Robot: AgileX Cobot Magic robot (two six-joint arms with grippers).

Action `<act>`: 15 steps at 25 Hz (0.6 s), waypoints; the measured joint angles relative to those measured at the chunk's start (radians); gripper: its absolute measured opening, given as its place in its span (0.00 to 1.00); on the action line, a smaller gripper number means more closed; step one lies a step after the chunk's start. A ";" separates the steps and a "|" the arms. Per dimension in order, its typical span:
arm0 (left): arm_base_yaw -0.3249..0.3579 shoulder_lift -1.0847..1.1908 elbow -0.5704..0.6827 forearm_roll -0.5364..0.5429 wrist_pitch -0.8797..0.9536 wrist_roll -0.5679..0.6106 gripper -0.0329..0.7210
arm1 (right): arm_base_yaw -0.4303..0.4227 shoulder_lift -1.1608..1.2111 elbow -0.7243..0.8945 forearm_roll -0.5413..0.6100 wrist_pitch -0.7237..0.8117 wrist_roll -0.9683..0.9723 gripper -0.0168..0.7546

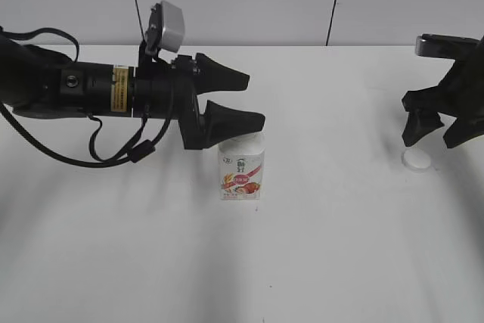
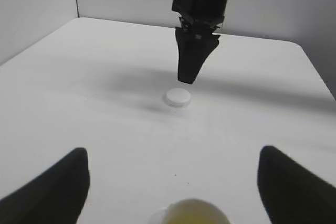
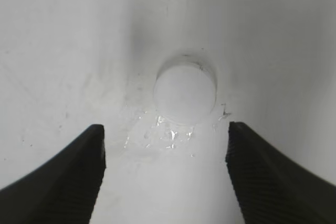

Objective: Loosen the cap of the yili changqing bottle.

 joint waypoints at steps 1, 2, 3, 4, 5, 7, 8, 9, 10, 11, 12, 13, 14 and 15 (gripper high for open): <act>0.000 -0.019 0.000 0.001 0.014 -0.021 0.83 | 0.000 -0.002 -0.011 0.000 0.024 0.000 0.75; 0.000 -0.035 0.000 0.001 0.027 -0.037 0.83 | 0.000 -0.005 -0.026 0.000 0.045 0.000 0.75; 0.000 -0.056 0.000 0.001 0.043 -0.056 0.83 | 0.000 -0.006 -0.044 0.001 0.073 0.000 0.75; 0.000 -0.077 0.000 0.003 0.065 -0.075 0.83 | 0.000 -0.007 -0.062 0.003 0.102 0.000 0.75; 0.000 -0.095 0.000 0.003 0.085 -0.089 0.83 | 0.000 -0.008 -0.078 0.003 0.125 0.000 0.75; 0.000 -0.143 0.000 0.003 0.157 -0.124 0.83 | 0.000 -0.009 -0.115 0.003 0.174 0.000 0.75; 0.000 -0.169 0.000 0.003 0.206 -0.139 0.83 | 0.000 -0.009 -0.129 0.003 0.197 0.000 0.75; 0.000 -0.191 0.000 0.003 0.252 -0.152 0.83 | 0.000 -0.009 -0.147 0.003 0.215 0.000 0.75; 0.000 -0.219 0.000 0.003 0.315 -0.160 0.83 | 0.000 -0.009 -0.166 0.003 0.235 0.000 0.75; 0.000 -0.247 0.000 0.003 0.386 -0.164 0.83 | 0.000 -0.009 -0.184 0.003 0.251 0.000 0.75; 0.000 -0.274 0.000 0.003 0.451 -0.169 0.83 | 0.000 -0.009 -0.198 0.003 0.264 0.000 0.75; 0.000 -0.297 0.001 0.003 0.538 -0.171 0.83 | 0.000 -0.009 -0.213 0.003 0.279 0.001 0.75; 0.000 -0.322 0.001 0.003 0.636 -0.172 0.83 | 0.000 -0.009 -0.228 0.003 0.294 0.001 0.75; 0.000 -0.344 0.001 0.002 0.742 -0.173 0.83 | 0.000 -0.009 -0.239 0.003 0.306 0.002 0.75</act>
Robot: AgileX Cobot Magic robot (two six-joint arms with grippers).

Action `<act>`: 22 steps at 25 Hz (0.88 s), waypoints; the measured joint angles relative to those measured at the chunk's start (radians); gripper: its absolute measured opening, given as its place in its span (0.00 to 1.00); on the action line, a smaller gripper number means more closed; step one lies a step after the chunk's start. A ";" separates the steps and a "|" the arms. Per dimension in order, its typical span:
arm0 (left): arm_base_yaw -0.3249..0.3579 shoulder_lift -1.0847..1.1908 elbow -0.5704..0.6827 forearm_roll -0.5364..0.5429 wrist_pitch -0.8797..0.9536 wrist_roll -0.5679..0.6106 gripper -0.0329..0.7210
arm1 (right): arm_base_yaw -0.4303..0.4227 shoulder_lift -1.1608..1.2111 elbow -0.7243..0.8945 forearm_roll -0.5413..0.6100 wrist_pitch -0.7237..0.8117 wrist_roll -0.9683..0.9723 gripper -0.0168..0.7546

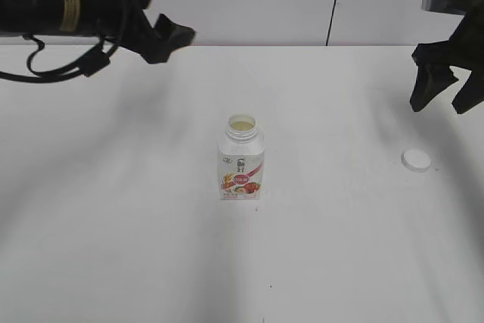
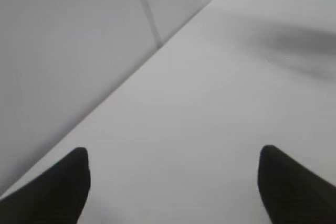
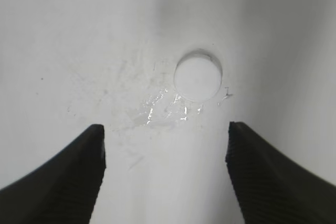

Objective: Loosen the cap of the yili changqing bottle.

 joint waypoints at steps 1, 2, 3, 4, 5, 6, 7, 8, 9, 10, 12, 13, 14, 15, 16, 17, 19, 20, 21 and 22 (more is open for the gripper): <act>0.000 -0.015 0.000 -0.005 0.093 -0.001 0.83 | 0.000 0.000 -0.012 0.000 0.014 0.001 0.75; 0.000 -0.027 0.000 -0.018 0.208 -0.001 0.83 | 0.000 -0.001 -0.020 0.002 0.028 0.002 0.75; 0.000 -0.035 0.000 -0.040 0.320 -0.001 0.83 | 0.000 -0.001 -0.026 0.006 0.041 0.003 0.75; 0.000 -0.038 0.000 -0.077 0.424 -0.001 0.83 | 0.000 -0.002 -0.028 0.011 0.049 0.003 0.75; 0.001 -0.038 0.000 -0.107 0.500 -0.001 0.83 | 0.000 -0.002 -0.029 0.017 0.059 0.004 0.75; 0.001 -0.038 0.000 -0.154 0.574 0.003 0.83 | 0.000 -0.002 -0.029 0.020 0.070 0.004 0.75; 0.001 -0.038 0.000 -0.218 0.632 0.024 0.83 | 0.000 -0.002 -0.029 0.023 0.078 0.004 0.75; 0.001 -0.038 0.000 -0.297 0.666 0.056 0.82 | 0.000 -0.002 -0.029 0.024 0.085 0.004 0.75; 0.001 -0.038 0.000 -0.375 0.693 0.107 0.82 | 0.000 -0.002 -0.029 0.026 0.088 0.004 0.75; 0.001 -0.038 0.000 -0.481 0.711 0.166 0.82 | 0.000 -0.002 -0.029 0.026 0.090 0.004 0.75; 0.001 -0.038 0.000 -0.685 0.728 0.295 0.82 | 0.000 -0.002 -0.029 0.026 0.090 0.005 0.75; 0.001 -0.038 0.000 -0.796 0.735 0.370 0.82 | 0.000 -0.002 -0.030 0.026 0.091 0.005 0.75; 0.001 -0.038 -0.001 -0.907 0.748 0.447 0.82 | 0.000 -0.002 -0.030 0.026 0.092 0.005 0.75; 0.001 -0.038 -0.005 -1.011 0.765 0.509 0.82 | 0.000 -0.002 -0.031 0.026 0.092 0.005 0.75; 0.001 -0.038 -0.014 -1.089 0.795 0.575 0.82 | 0.000 -0.002 -0.031 0.027 0.092 0.005 0.75; 0.001 -0.038 -0.026 -1.165 0.827 0.627 0.82 | 0.000 -0.002 -0.031 0.027 0.092 0.005 0.75; 0.006 -0.038 -0.058 -1.254 0.892 0.680 0.82 | 0.000 -0.002 -0.031 0.027 0.093 0.005 0.75; 0.013 -0.037 -0.078 -1.282 0.934 0.694 0.82 | 0.000 -0.002 -0.031 0.027 0.094 0.005 0.75; 0.022 -0.036 -0.099 -1.305 0.975 0.703 0.82 | 0.000 -0.002 -0.031 0.027 0.094 0.005 0.75; 0.032 -0.034 -0.115 -1.327 1.011 0.707 0.82 | 0.000 -0.003 -0.031 0.027 0.094 0.006 0.75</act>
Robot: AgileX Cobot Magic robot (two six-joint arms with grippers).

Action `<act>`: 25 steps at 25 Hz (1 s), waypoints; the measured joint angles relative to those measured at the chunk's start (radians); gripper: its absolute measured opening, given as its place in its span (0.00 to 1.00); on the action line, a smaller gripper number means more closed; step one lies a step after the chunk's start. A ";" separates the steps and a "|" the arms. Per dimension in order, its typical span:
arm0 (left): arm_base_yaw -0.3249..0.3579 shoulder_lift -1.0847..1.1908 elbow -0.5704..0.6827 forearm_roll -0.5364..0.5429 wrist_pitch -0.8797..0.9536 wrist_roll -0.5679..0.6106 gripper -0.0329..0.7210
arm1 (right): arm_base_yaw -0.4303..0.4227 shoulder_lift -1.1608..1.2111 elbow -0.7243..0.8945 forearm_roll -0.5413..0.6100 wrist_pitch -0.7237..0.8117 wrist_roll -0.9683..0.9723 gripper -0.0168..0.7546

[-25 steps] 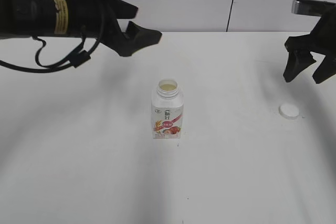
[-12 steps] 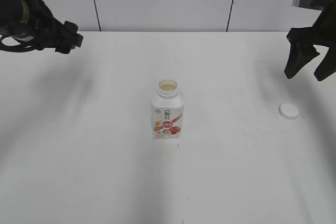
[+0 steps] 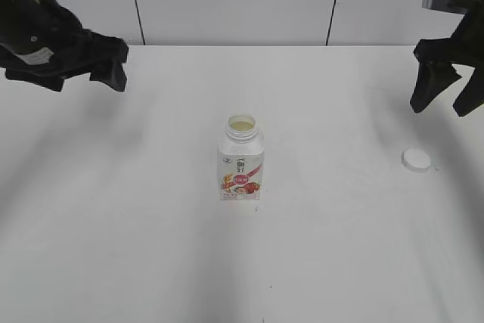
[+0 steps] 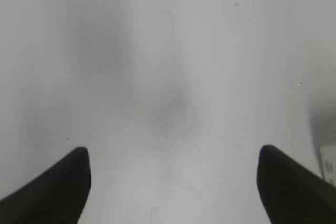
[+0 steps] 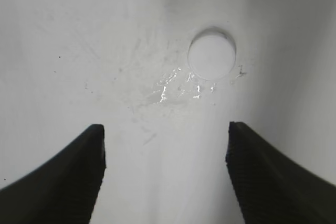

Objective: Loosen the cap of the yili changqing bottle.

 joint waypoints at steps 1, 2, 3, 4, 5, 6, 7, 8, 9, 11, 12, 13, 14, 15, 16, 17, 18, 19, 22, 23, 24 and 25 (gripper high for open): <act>0.014 0.001 -0.018 -0.020 0.040 0.001 0.82 | 0.000 -0.002 0.000 0.000 0.000 0.001 0.75; 0.030 0.004 -0.032 -0.041 0.075 0.002 0.82 | 0.000 -0.007 0.000 0.000 0.001 0.002 0.75; 0.043 0.006 -0.042 -0.056 0.106 0.003 0.82 | 0.000 -0.016 0.000 0.000 0.001 0.004 0.75; 0.057 0.006 -0.046 -0.064 0.130 0.003 0.82 | 0.000 -0.026 0.000 0.000 0.001 0.008 0.75; 0.069 0.006 -0.048 -0.067 0.155 0.003 0.82 | 0.000 -0.036 0.000 0.000 0.001 0.012 0.75; 0.079 0.006 -0.048 -0.068 0.178 0.003 0.82 | 0.000 -0.047 0.000 0.000 0.001 0.017 0.75; 0.085 0.007 -0.048 -0.065 0.201 0.003 0.82 | 0.000 -0.057 0.000 0.000 0.001 0.023 0.75; 0.089 0.007 -0.049 -0.058 0.219 0.003 0.82 | 0.000 -0.067 -0.001 0.000 0.002 0.025 0.75; 0.092 0.007 -0.049 -0.047 0.242 0.003 0.82 | 0.000 -0.076 -0.001 -0.001 0.002 0.030 0.75; 0.093 0.007 -0.049 -0.021 0.295 0.005 0.82 | 0.000 -0.105 -0.001 -0.001 0.003 0.041 0.75; 0.093 0.007 -0.049 -0.010 0.327 0.006 0.82 | 0.000 -0.120 -0.001 -0.002 0.003 0.046 0.75; 0.093 0.007 -0.049 0.001 0.356 0.007 0.82 | 0.000 -0.141 -0.001 -0.002 0.003 0.049 0.75; 0.093 0.007 -0.049 0.011 0.383 0.007 0.82 | 0.000 -0.163 0.000 -0.003 0.003 0.056 0.75; 0.094 0.007 -0.049 0.017 0.401 0.007 0.82 | 0.000 -0.188 0.005 -0.003 0.003 0.062 0.75; 0.094 0.006 -0.048 0.023 0.417 0.007 0.82 | 0.000 -0.211 0.016 -0.003 0.003 0.067 0.75; 0.094 -0.001 -0.043 0.027 0.428 0.007 0.82 | 0.000 -0.240 0.031 -0.002 0.003 0.070 0.75; 0.094 -0.012 -0.035 0.030 0.430 0.007 0.82 | 0.000 -0.271 0.053 -0.001 0.003 0.072 0.75; 0.094 -0.031 -0.021 0.031 0.433 0.007 0.82 | 0.000 -0.299 0.079 -0.001 0.003 0.072 0.75; 0.094 -0.103 0.041 0.031 0.433 0.007 0.82 | 0.000 -0.412 0.170 -0.001 0.003 0.073 0.75; 0.094 -0.138 0.069 0.031 0.427 0.007 0.82 | 0.000 -0.445 0.203 -0.001 0.004 0.073 0.75; 0.094 -0.175 0.100 0.031 0.421 0.007 0.82 | 0.000 -0.485 0.230 -0.001 0.004 0.074 0.75; 0.094 -0.215 0.126 0.031 0.417 0.007 0.82 | 0.000 -0.524 0.262 -0.001 0.004 0.075 0.75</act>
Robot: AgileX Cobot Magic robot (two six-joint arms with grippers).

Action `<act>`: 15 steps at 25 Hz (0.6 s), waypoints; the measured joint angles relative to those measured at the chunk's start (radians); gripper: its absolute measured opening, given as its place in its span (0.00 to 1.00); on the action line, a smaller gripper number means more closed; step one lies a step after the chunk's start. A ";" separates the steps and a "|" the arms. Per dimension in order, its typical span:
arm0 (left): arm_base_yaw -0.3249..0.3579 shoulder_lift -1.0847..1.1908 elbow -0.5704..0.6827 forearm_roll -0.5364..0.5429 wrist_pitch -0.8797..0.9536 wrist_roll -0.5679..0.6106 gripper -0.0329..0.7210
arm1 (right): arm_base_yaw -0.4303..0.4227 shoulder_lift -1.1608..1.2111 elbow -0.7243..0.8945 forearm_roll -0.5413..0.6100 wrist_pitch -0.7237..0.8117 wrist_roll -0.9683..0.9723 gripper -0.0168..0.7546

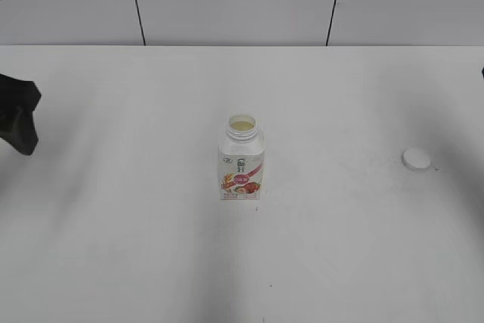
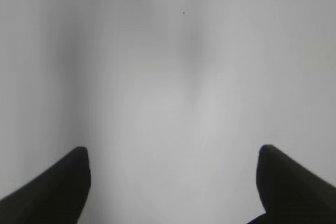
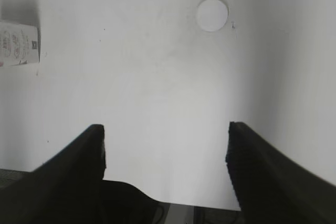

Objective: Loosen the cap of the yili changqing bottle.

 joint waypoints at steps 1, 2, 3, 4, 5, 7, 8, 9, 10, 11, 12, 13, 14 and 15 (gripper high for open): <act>0.000 -0.034 0.033 0.000 -0.006 0.000 0.82 | 0.000 -0.032 0.031 0.000 0.000 0.000 0.75; 0.000 -0.077 0.065 -0.002 -0.010 0.000 0.82 | 0.000 -0.069 0.060 -0.001 0.000 0.000 0.75; 0.001 -0.120 0.096 -0.005 -0.013 0.000 0.82 | 0.000 -0.105 0.084 -0.004 0.000 0.000 0.75; 0.001 -0.156 0.120 -0.009 -0.014 0.000 0.82 | 0.000 -0.142 0.112 -0.008 0.000 0.000 0.75; 0.001 -0.201 0.148 -0.013 -0.015 0.000 0.82 | 0.000 -0.172 0.140 -0.009 0.000 0.000 0.75; 0.001 -0.295 0.204 -0.019 -0.015 0.000 0.82 | 0.000 -0.244 0.192 -0.013 0.000 0.000 0.75; 0.001 -0.337 0.225 -0.020 -0.015 0.000 0.82 | 0.000 -0.275 0.220 -0.017 0.000 0.000 0.75; 0.001 -0.389 0.250 -0.020 -0.014 0.000 0.82 | 0.000 -0.312 0.247 -0.019 0.000 0.000 0.75; 0.001 -0.443 0.270 -0.020 -0.013 0.000 0.82 | 0.000 -0.350 0.267 -0.025 0.000 0.000 0.75; 0.001 -0.498 0.285 -0.020 -0.013 0.000 0.82 | 0.000 -0.382 0.291 -0.031 0.001 0.000 0.75; 0.001 -0.545 0.300 -0.020 -0.011 0.000 0.82 | 0.000 -0.420 0.312 -0.038 0.001 0.001 0.75; 0.001 -0.600 0.313 -0.020 -0.010 0.000 0.82 | 0.000 -0.458 0.330 -0.046 0.001 0.001 0.75; 0.001 -0.659 0.323 -0.020 -0.005 0.000 0.82 | 0.000 -0.497 0.343 -0.057 0.001 0.001 0.75; 0.001 -0.724 0.329 -0.020 0.000 0.000 0.82 | 0.000 -0.528 0.358 -0.070 0.001 0.001 0.75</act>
